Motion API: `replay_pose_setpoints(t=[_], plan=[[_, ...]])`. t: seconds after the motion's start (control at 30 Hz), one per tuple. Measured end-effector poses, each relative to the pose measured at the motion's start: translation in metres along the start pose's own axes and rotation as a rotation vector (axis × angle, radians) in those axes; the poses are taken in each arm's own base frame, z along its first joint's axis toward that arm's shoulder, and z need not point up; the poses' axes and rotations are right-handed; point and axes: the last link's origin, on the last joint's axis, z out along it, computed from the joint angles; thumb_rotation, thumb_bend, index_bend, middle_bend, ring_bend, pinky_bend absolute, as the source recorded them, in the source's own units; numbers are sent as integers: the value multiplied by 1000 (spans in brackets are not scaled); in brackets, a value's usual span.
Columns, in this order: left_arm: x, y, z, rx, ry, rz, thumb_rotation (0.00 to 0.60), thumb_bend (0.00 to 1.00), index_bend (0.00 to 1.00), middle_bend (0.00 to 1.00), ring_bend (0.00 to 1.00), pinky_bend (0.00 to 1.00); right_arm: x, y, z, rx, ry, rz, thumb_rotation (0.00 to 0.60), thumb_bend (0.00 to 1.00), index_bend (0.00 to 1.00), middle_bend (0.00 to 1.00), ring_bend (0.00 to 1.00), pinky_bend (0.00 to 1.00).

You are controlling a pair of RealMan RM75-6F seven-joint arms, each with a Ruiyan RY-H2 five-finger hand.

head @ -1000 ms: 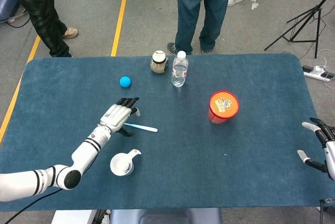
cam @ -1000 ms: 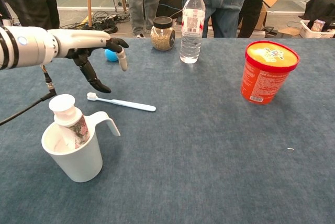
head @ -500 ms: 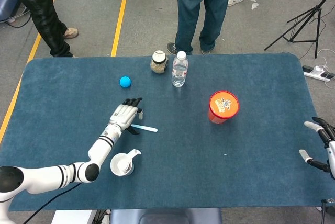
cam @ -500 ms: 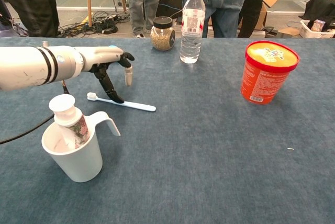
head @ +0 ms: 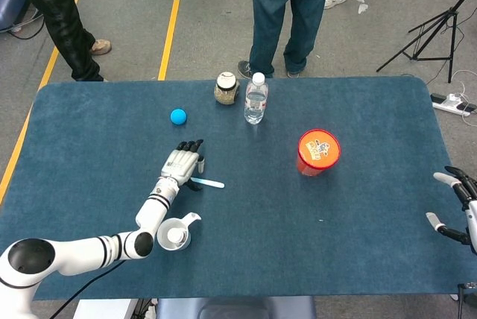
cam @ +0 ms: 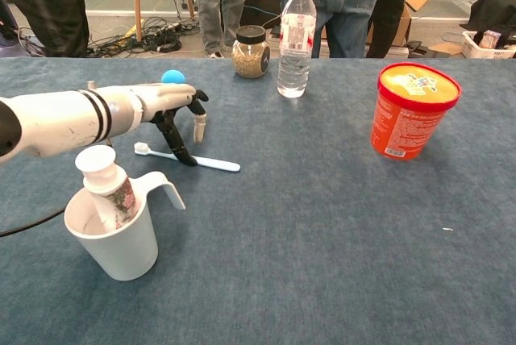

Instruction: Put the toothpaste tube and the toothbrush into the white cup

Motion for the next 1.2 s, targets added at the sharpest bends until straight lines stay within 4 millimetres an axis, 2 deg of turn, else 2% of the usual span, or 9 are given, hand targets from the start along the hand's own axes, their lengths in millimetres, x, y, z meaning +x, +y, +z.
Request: replay_pose_setpoints(t=[0.17, 0.6, 1.2], plan=[[-5, 1, 3, 1, -18, 4, 600, 58, 477, 0, 0, 12, 1, 1, 0, -1, 3, 3, 600, 156, 269, 189, 240, 579], [-10, 0, 4, 1, -43, -1, 600, 251, 473, 0, 0, 12, 1, 1, 1, -4, 2, 3, 600, 156, 269, 189, 240, 579], [-15, -1, 5, 9, -55, 5, 600, 280, 497, 0, 0, 12, 4, 2, 0, -6, 11, 8, 600, 156, 269, 189, 240, 579]])
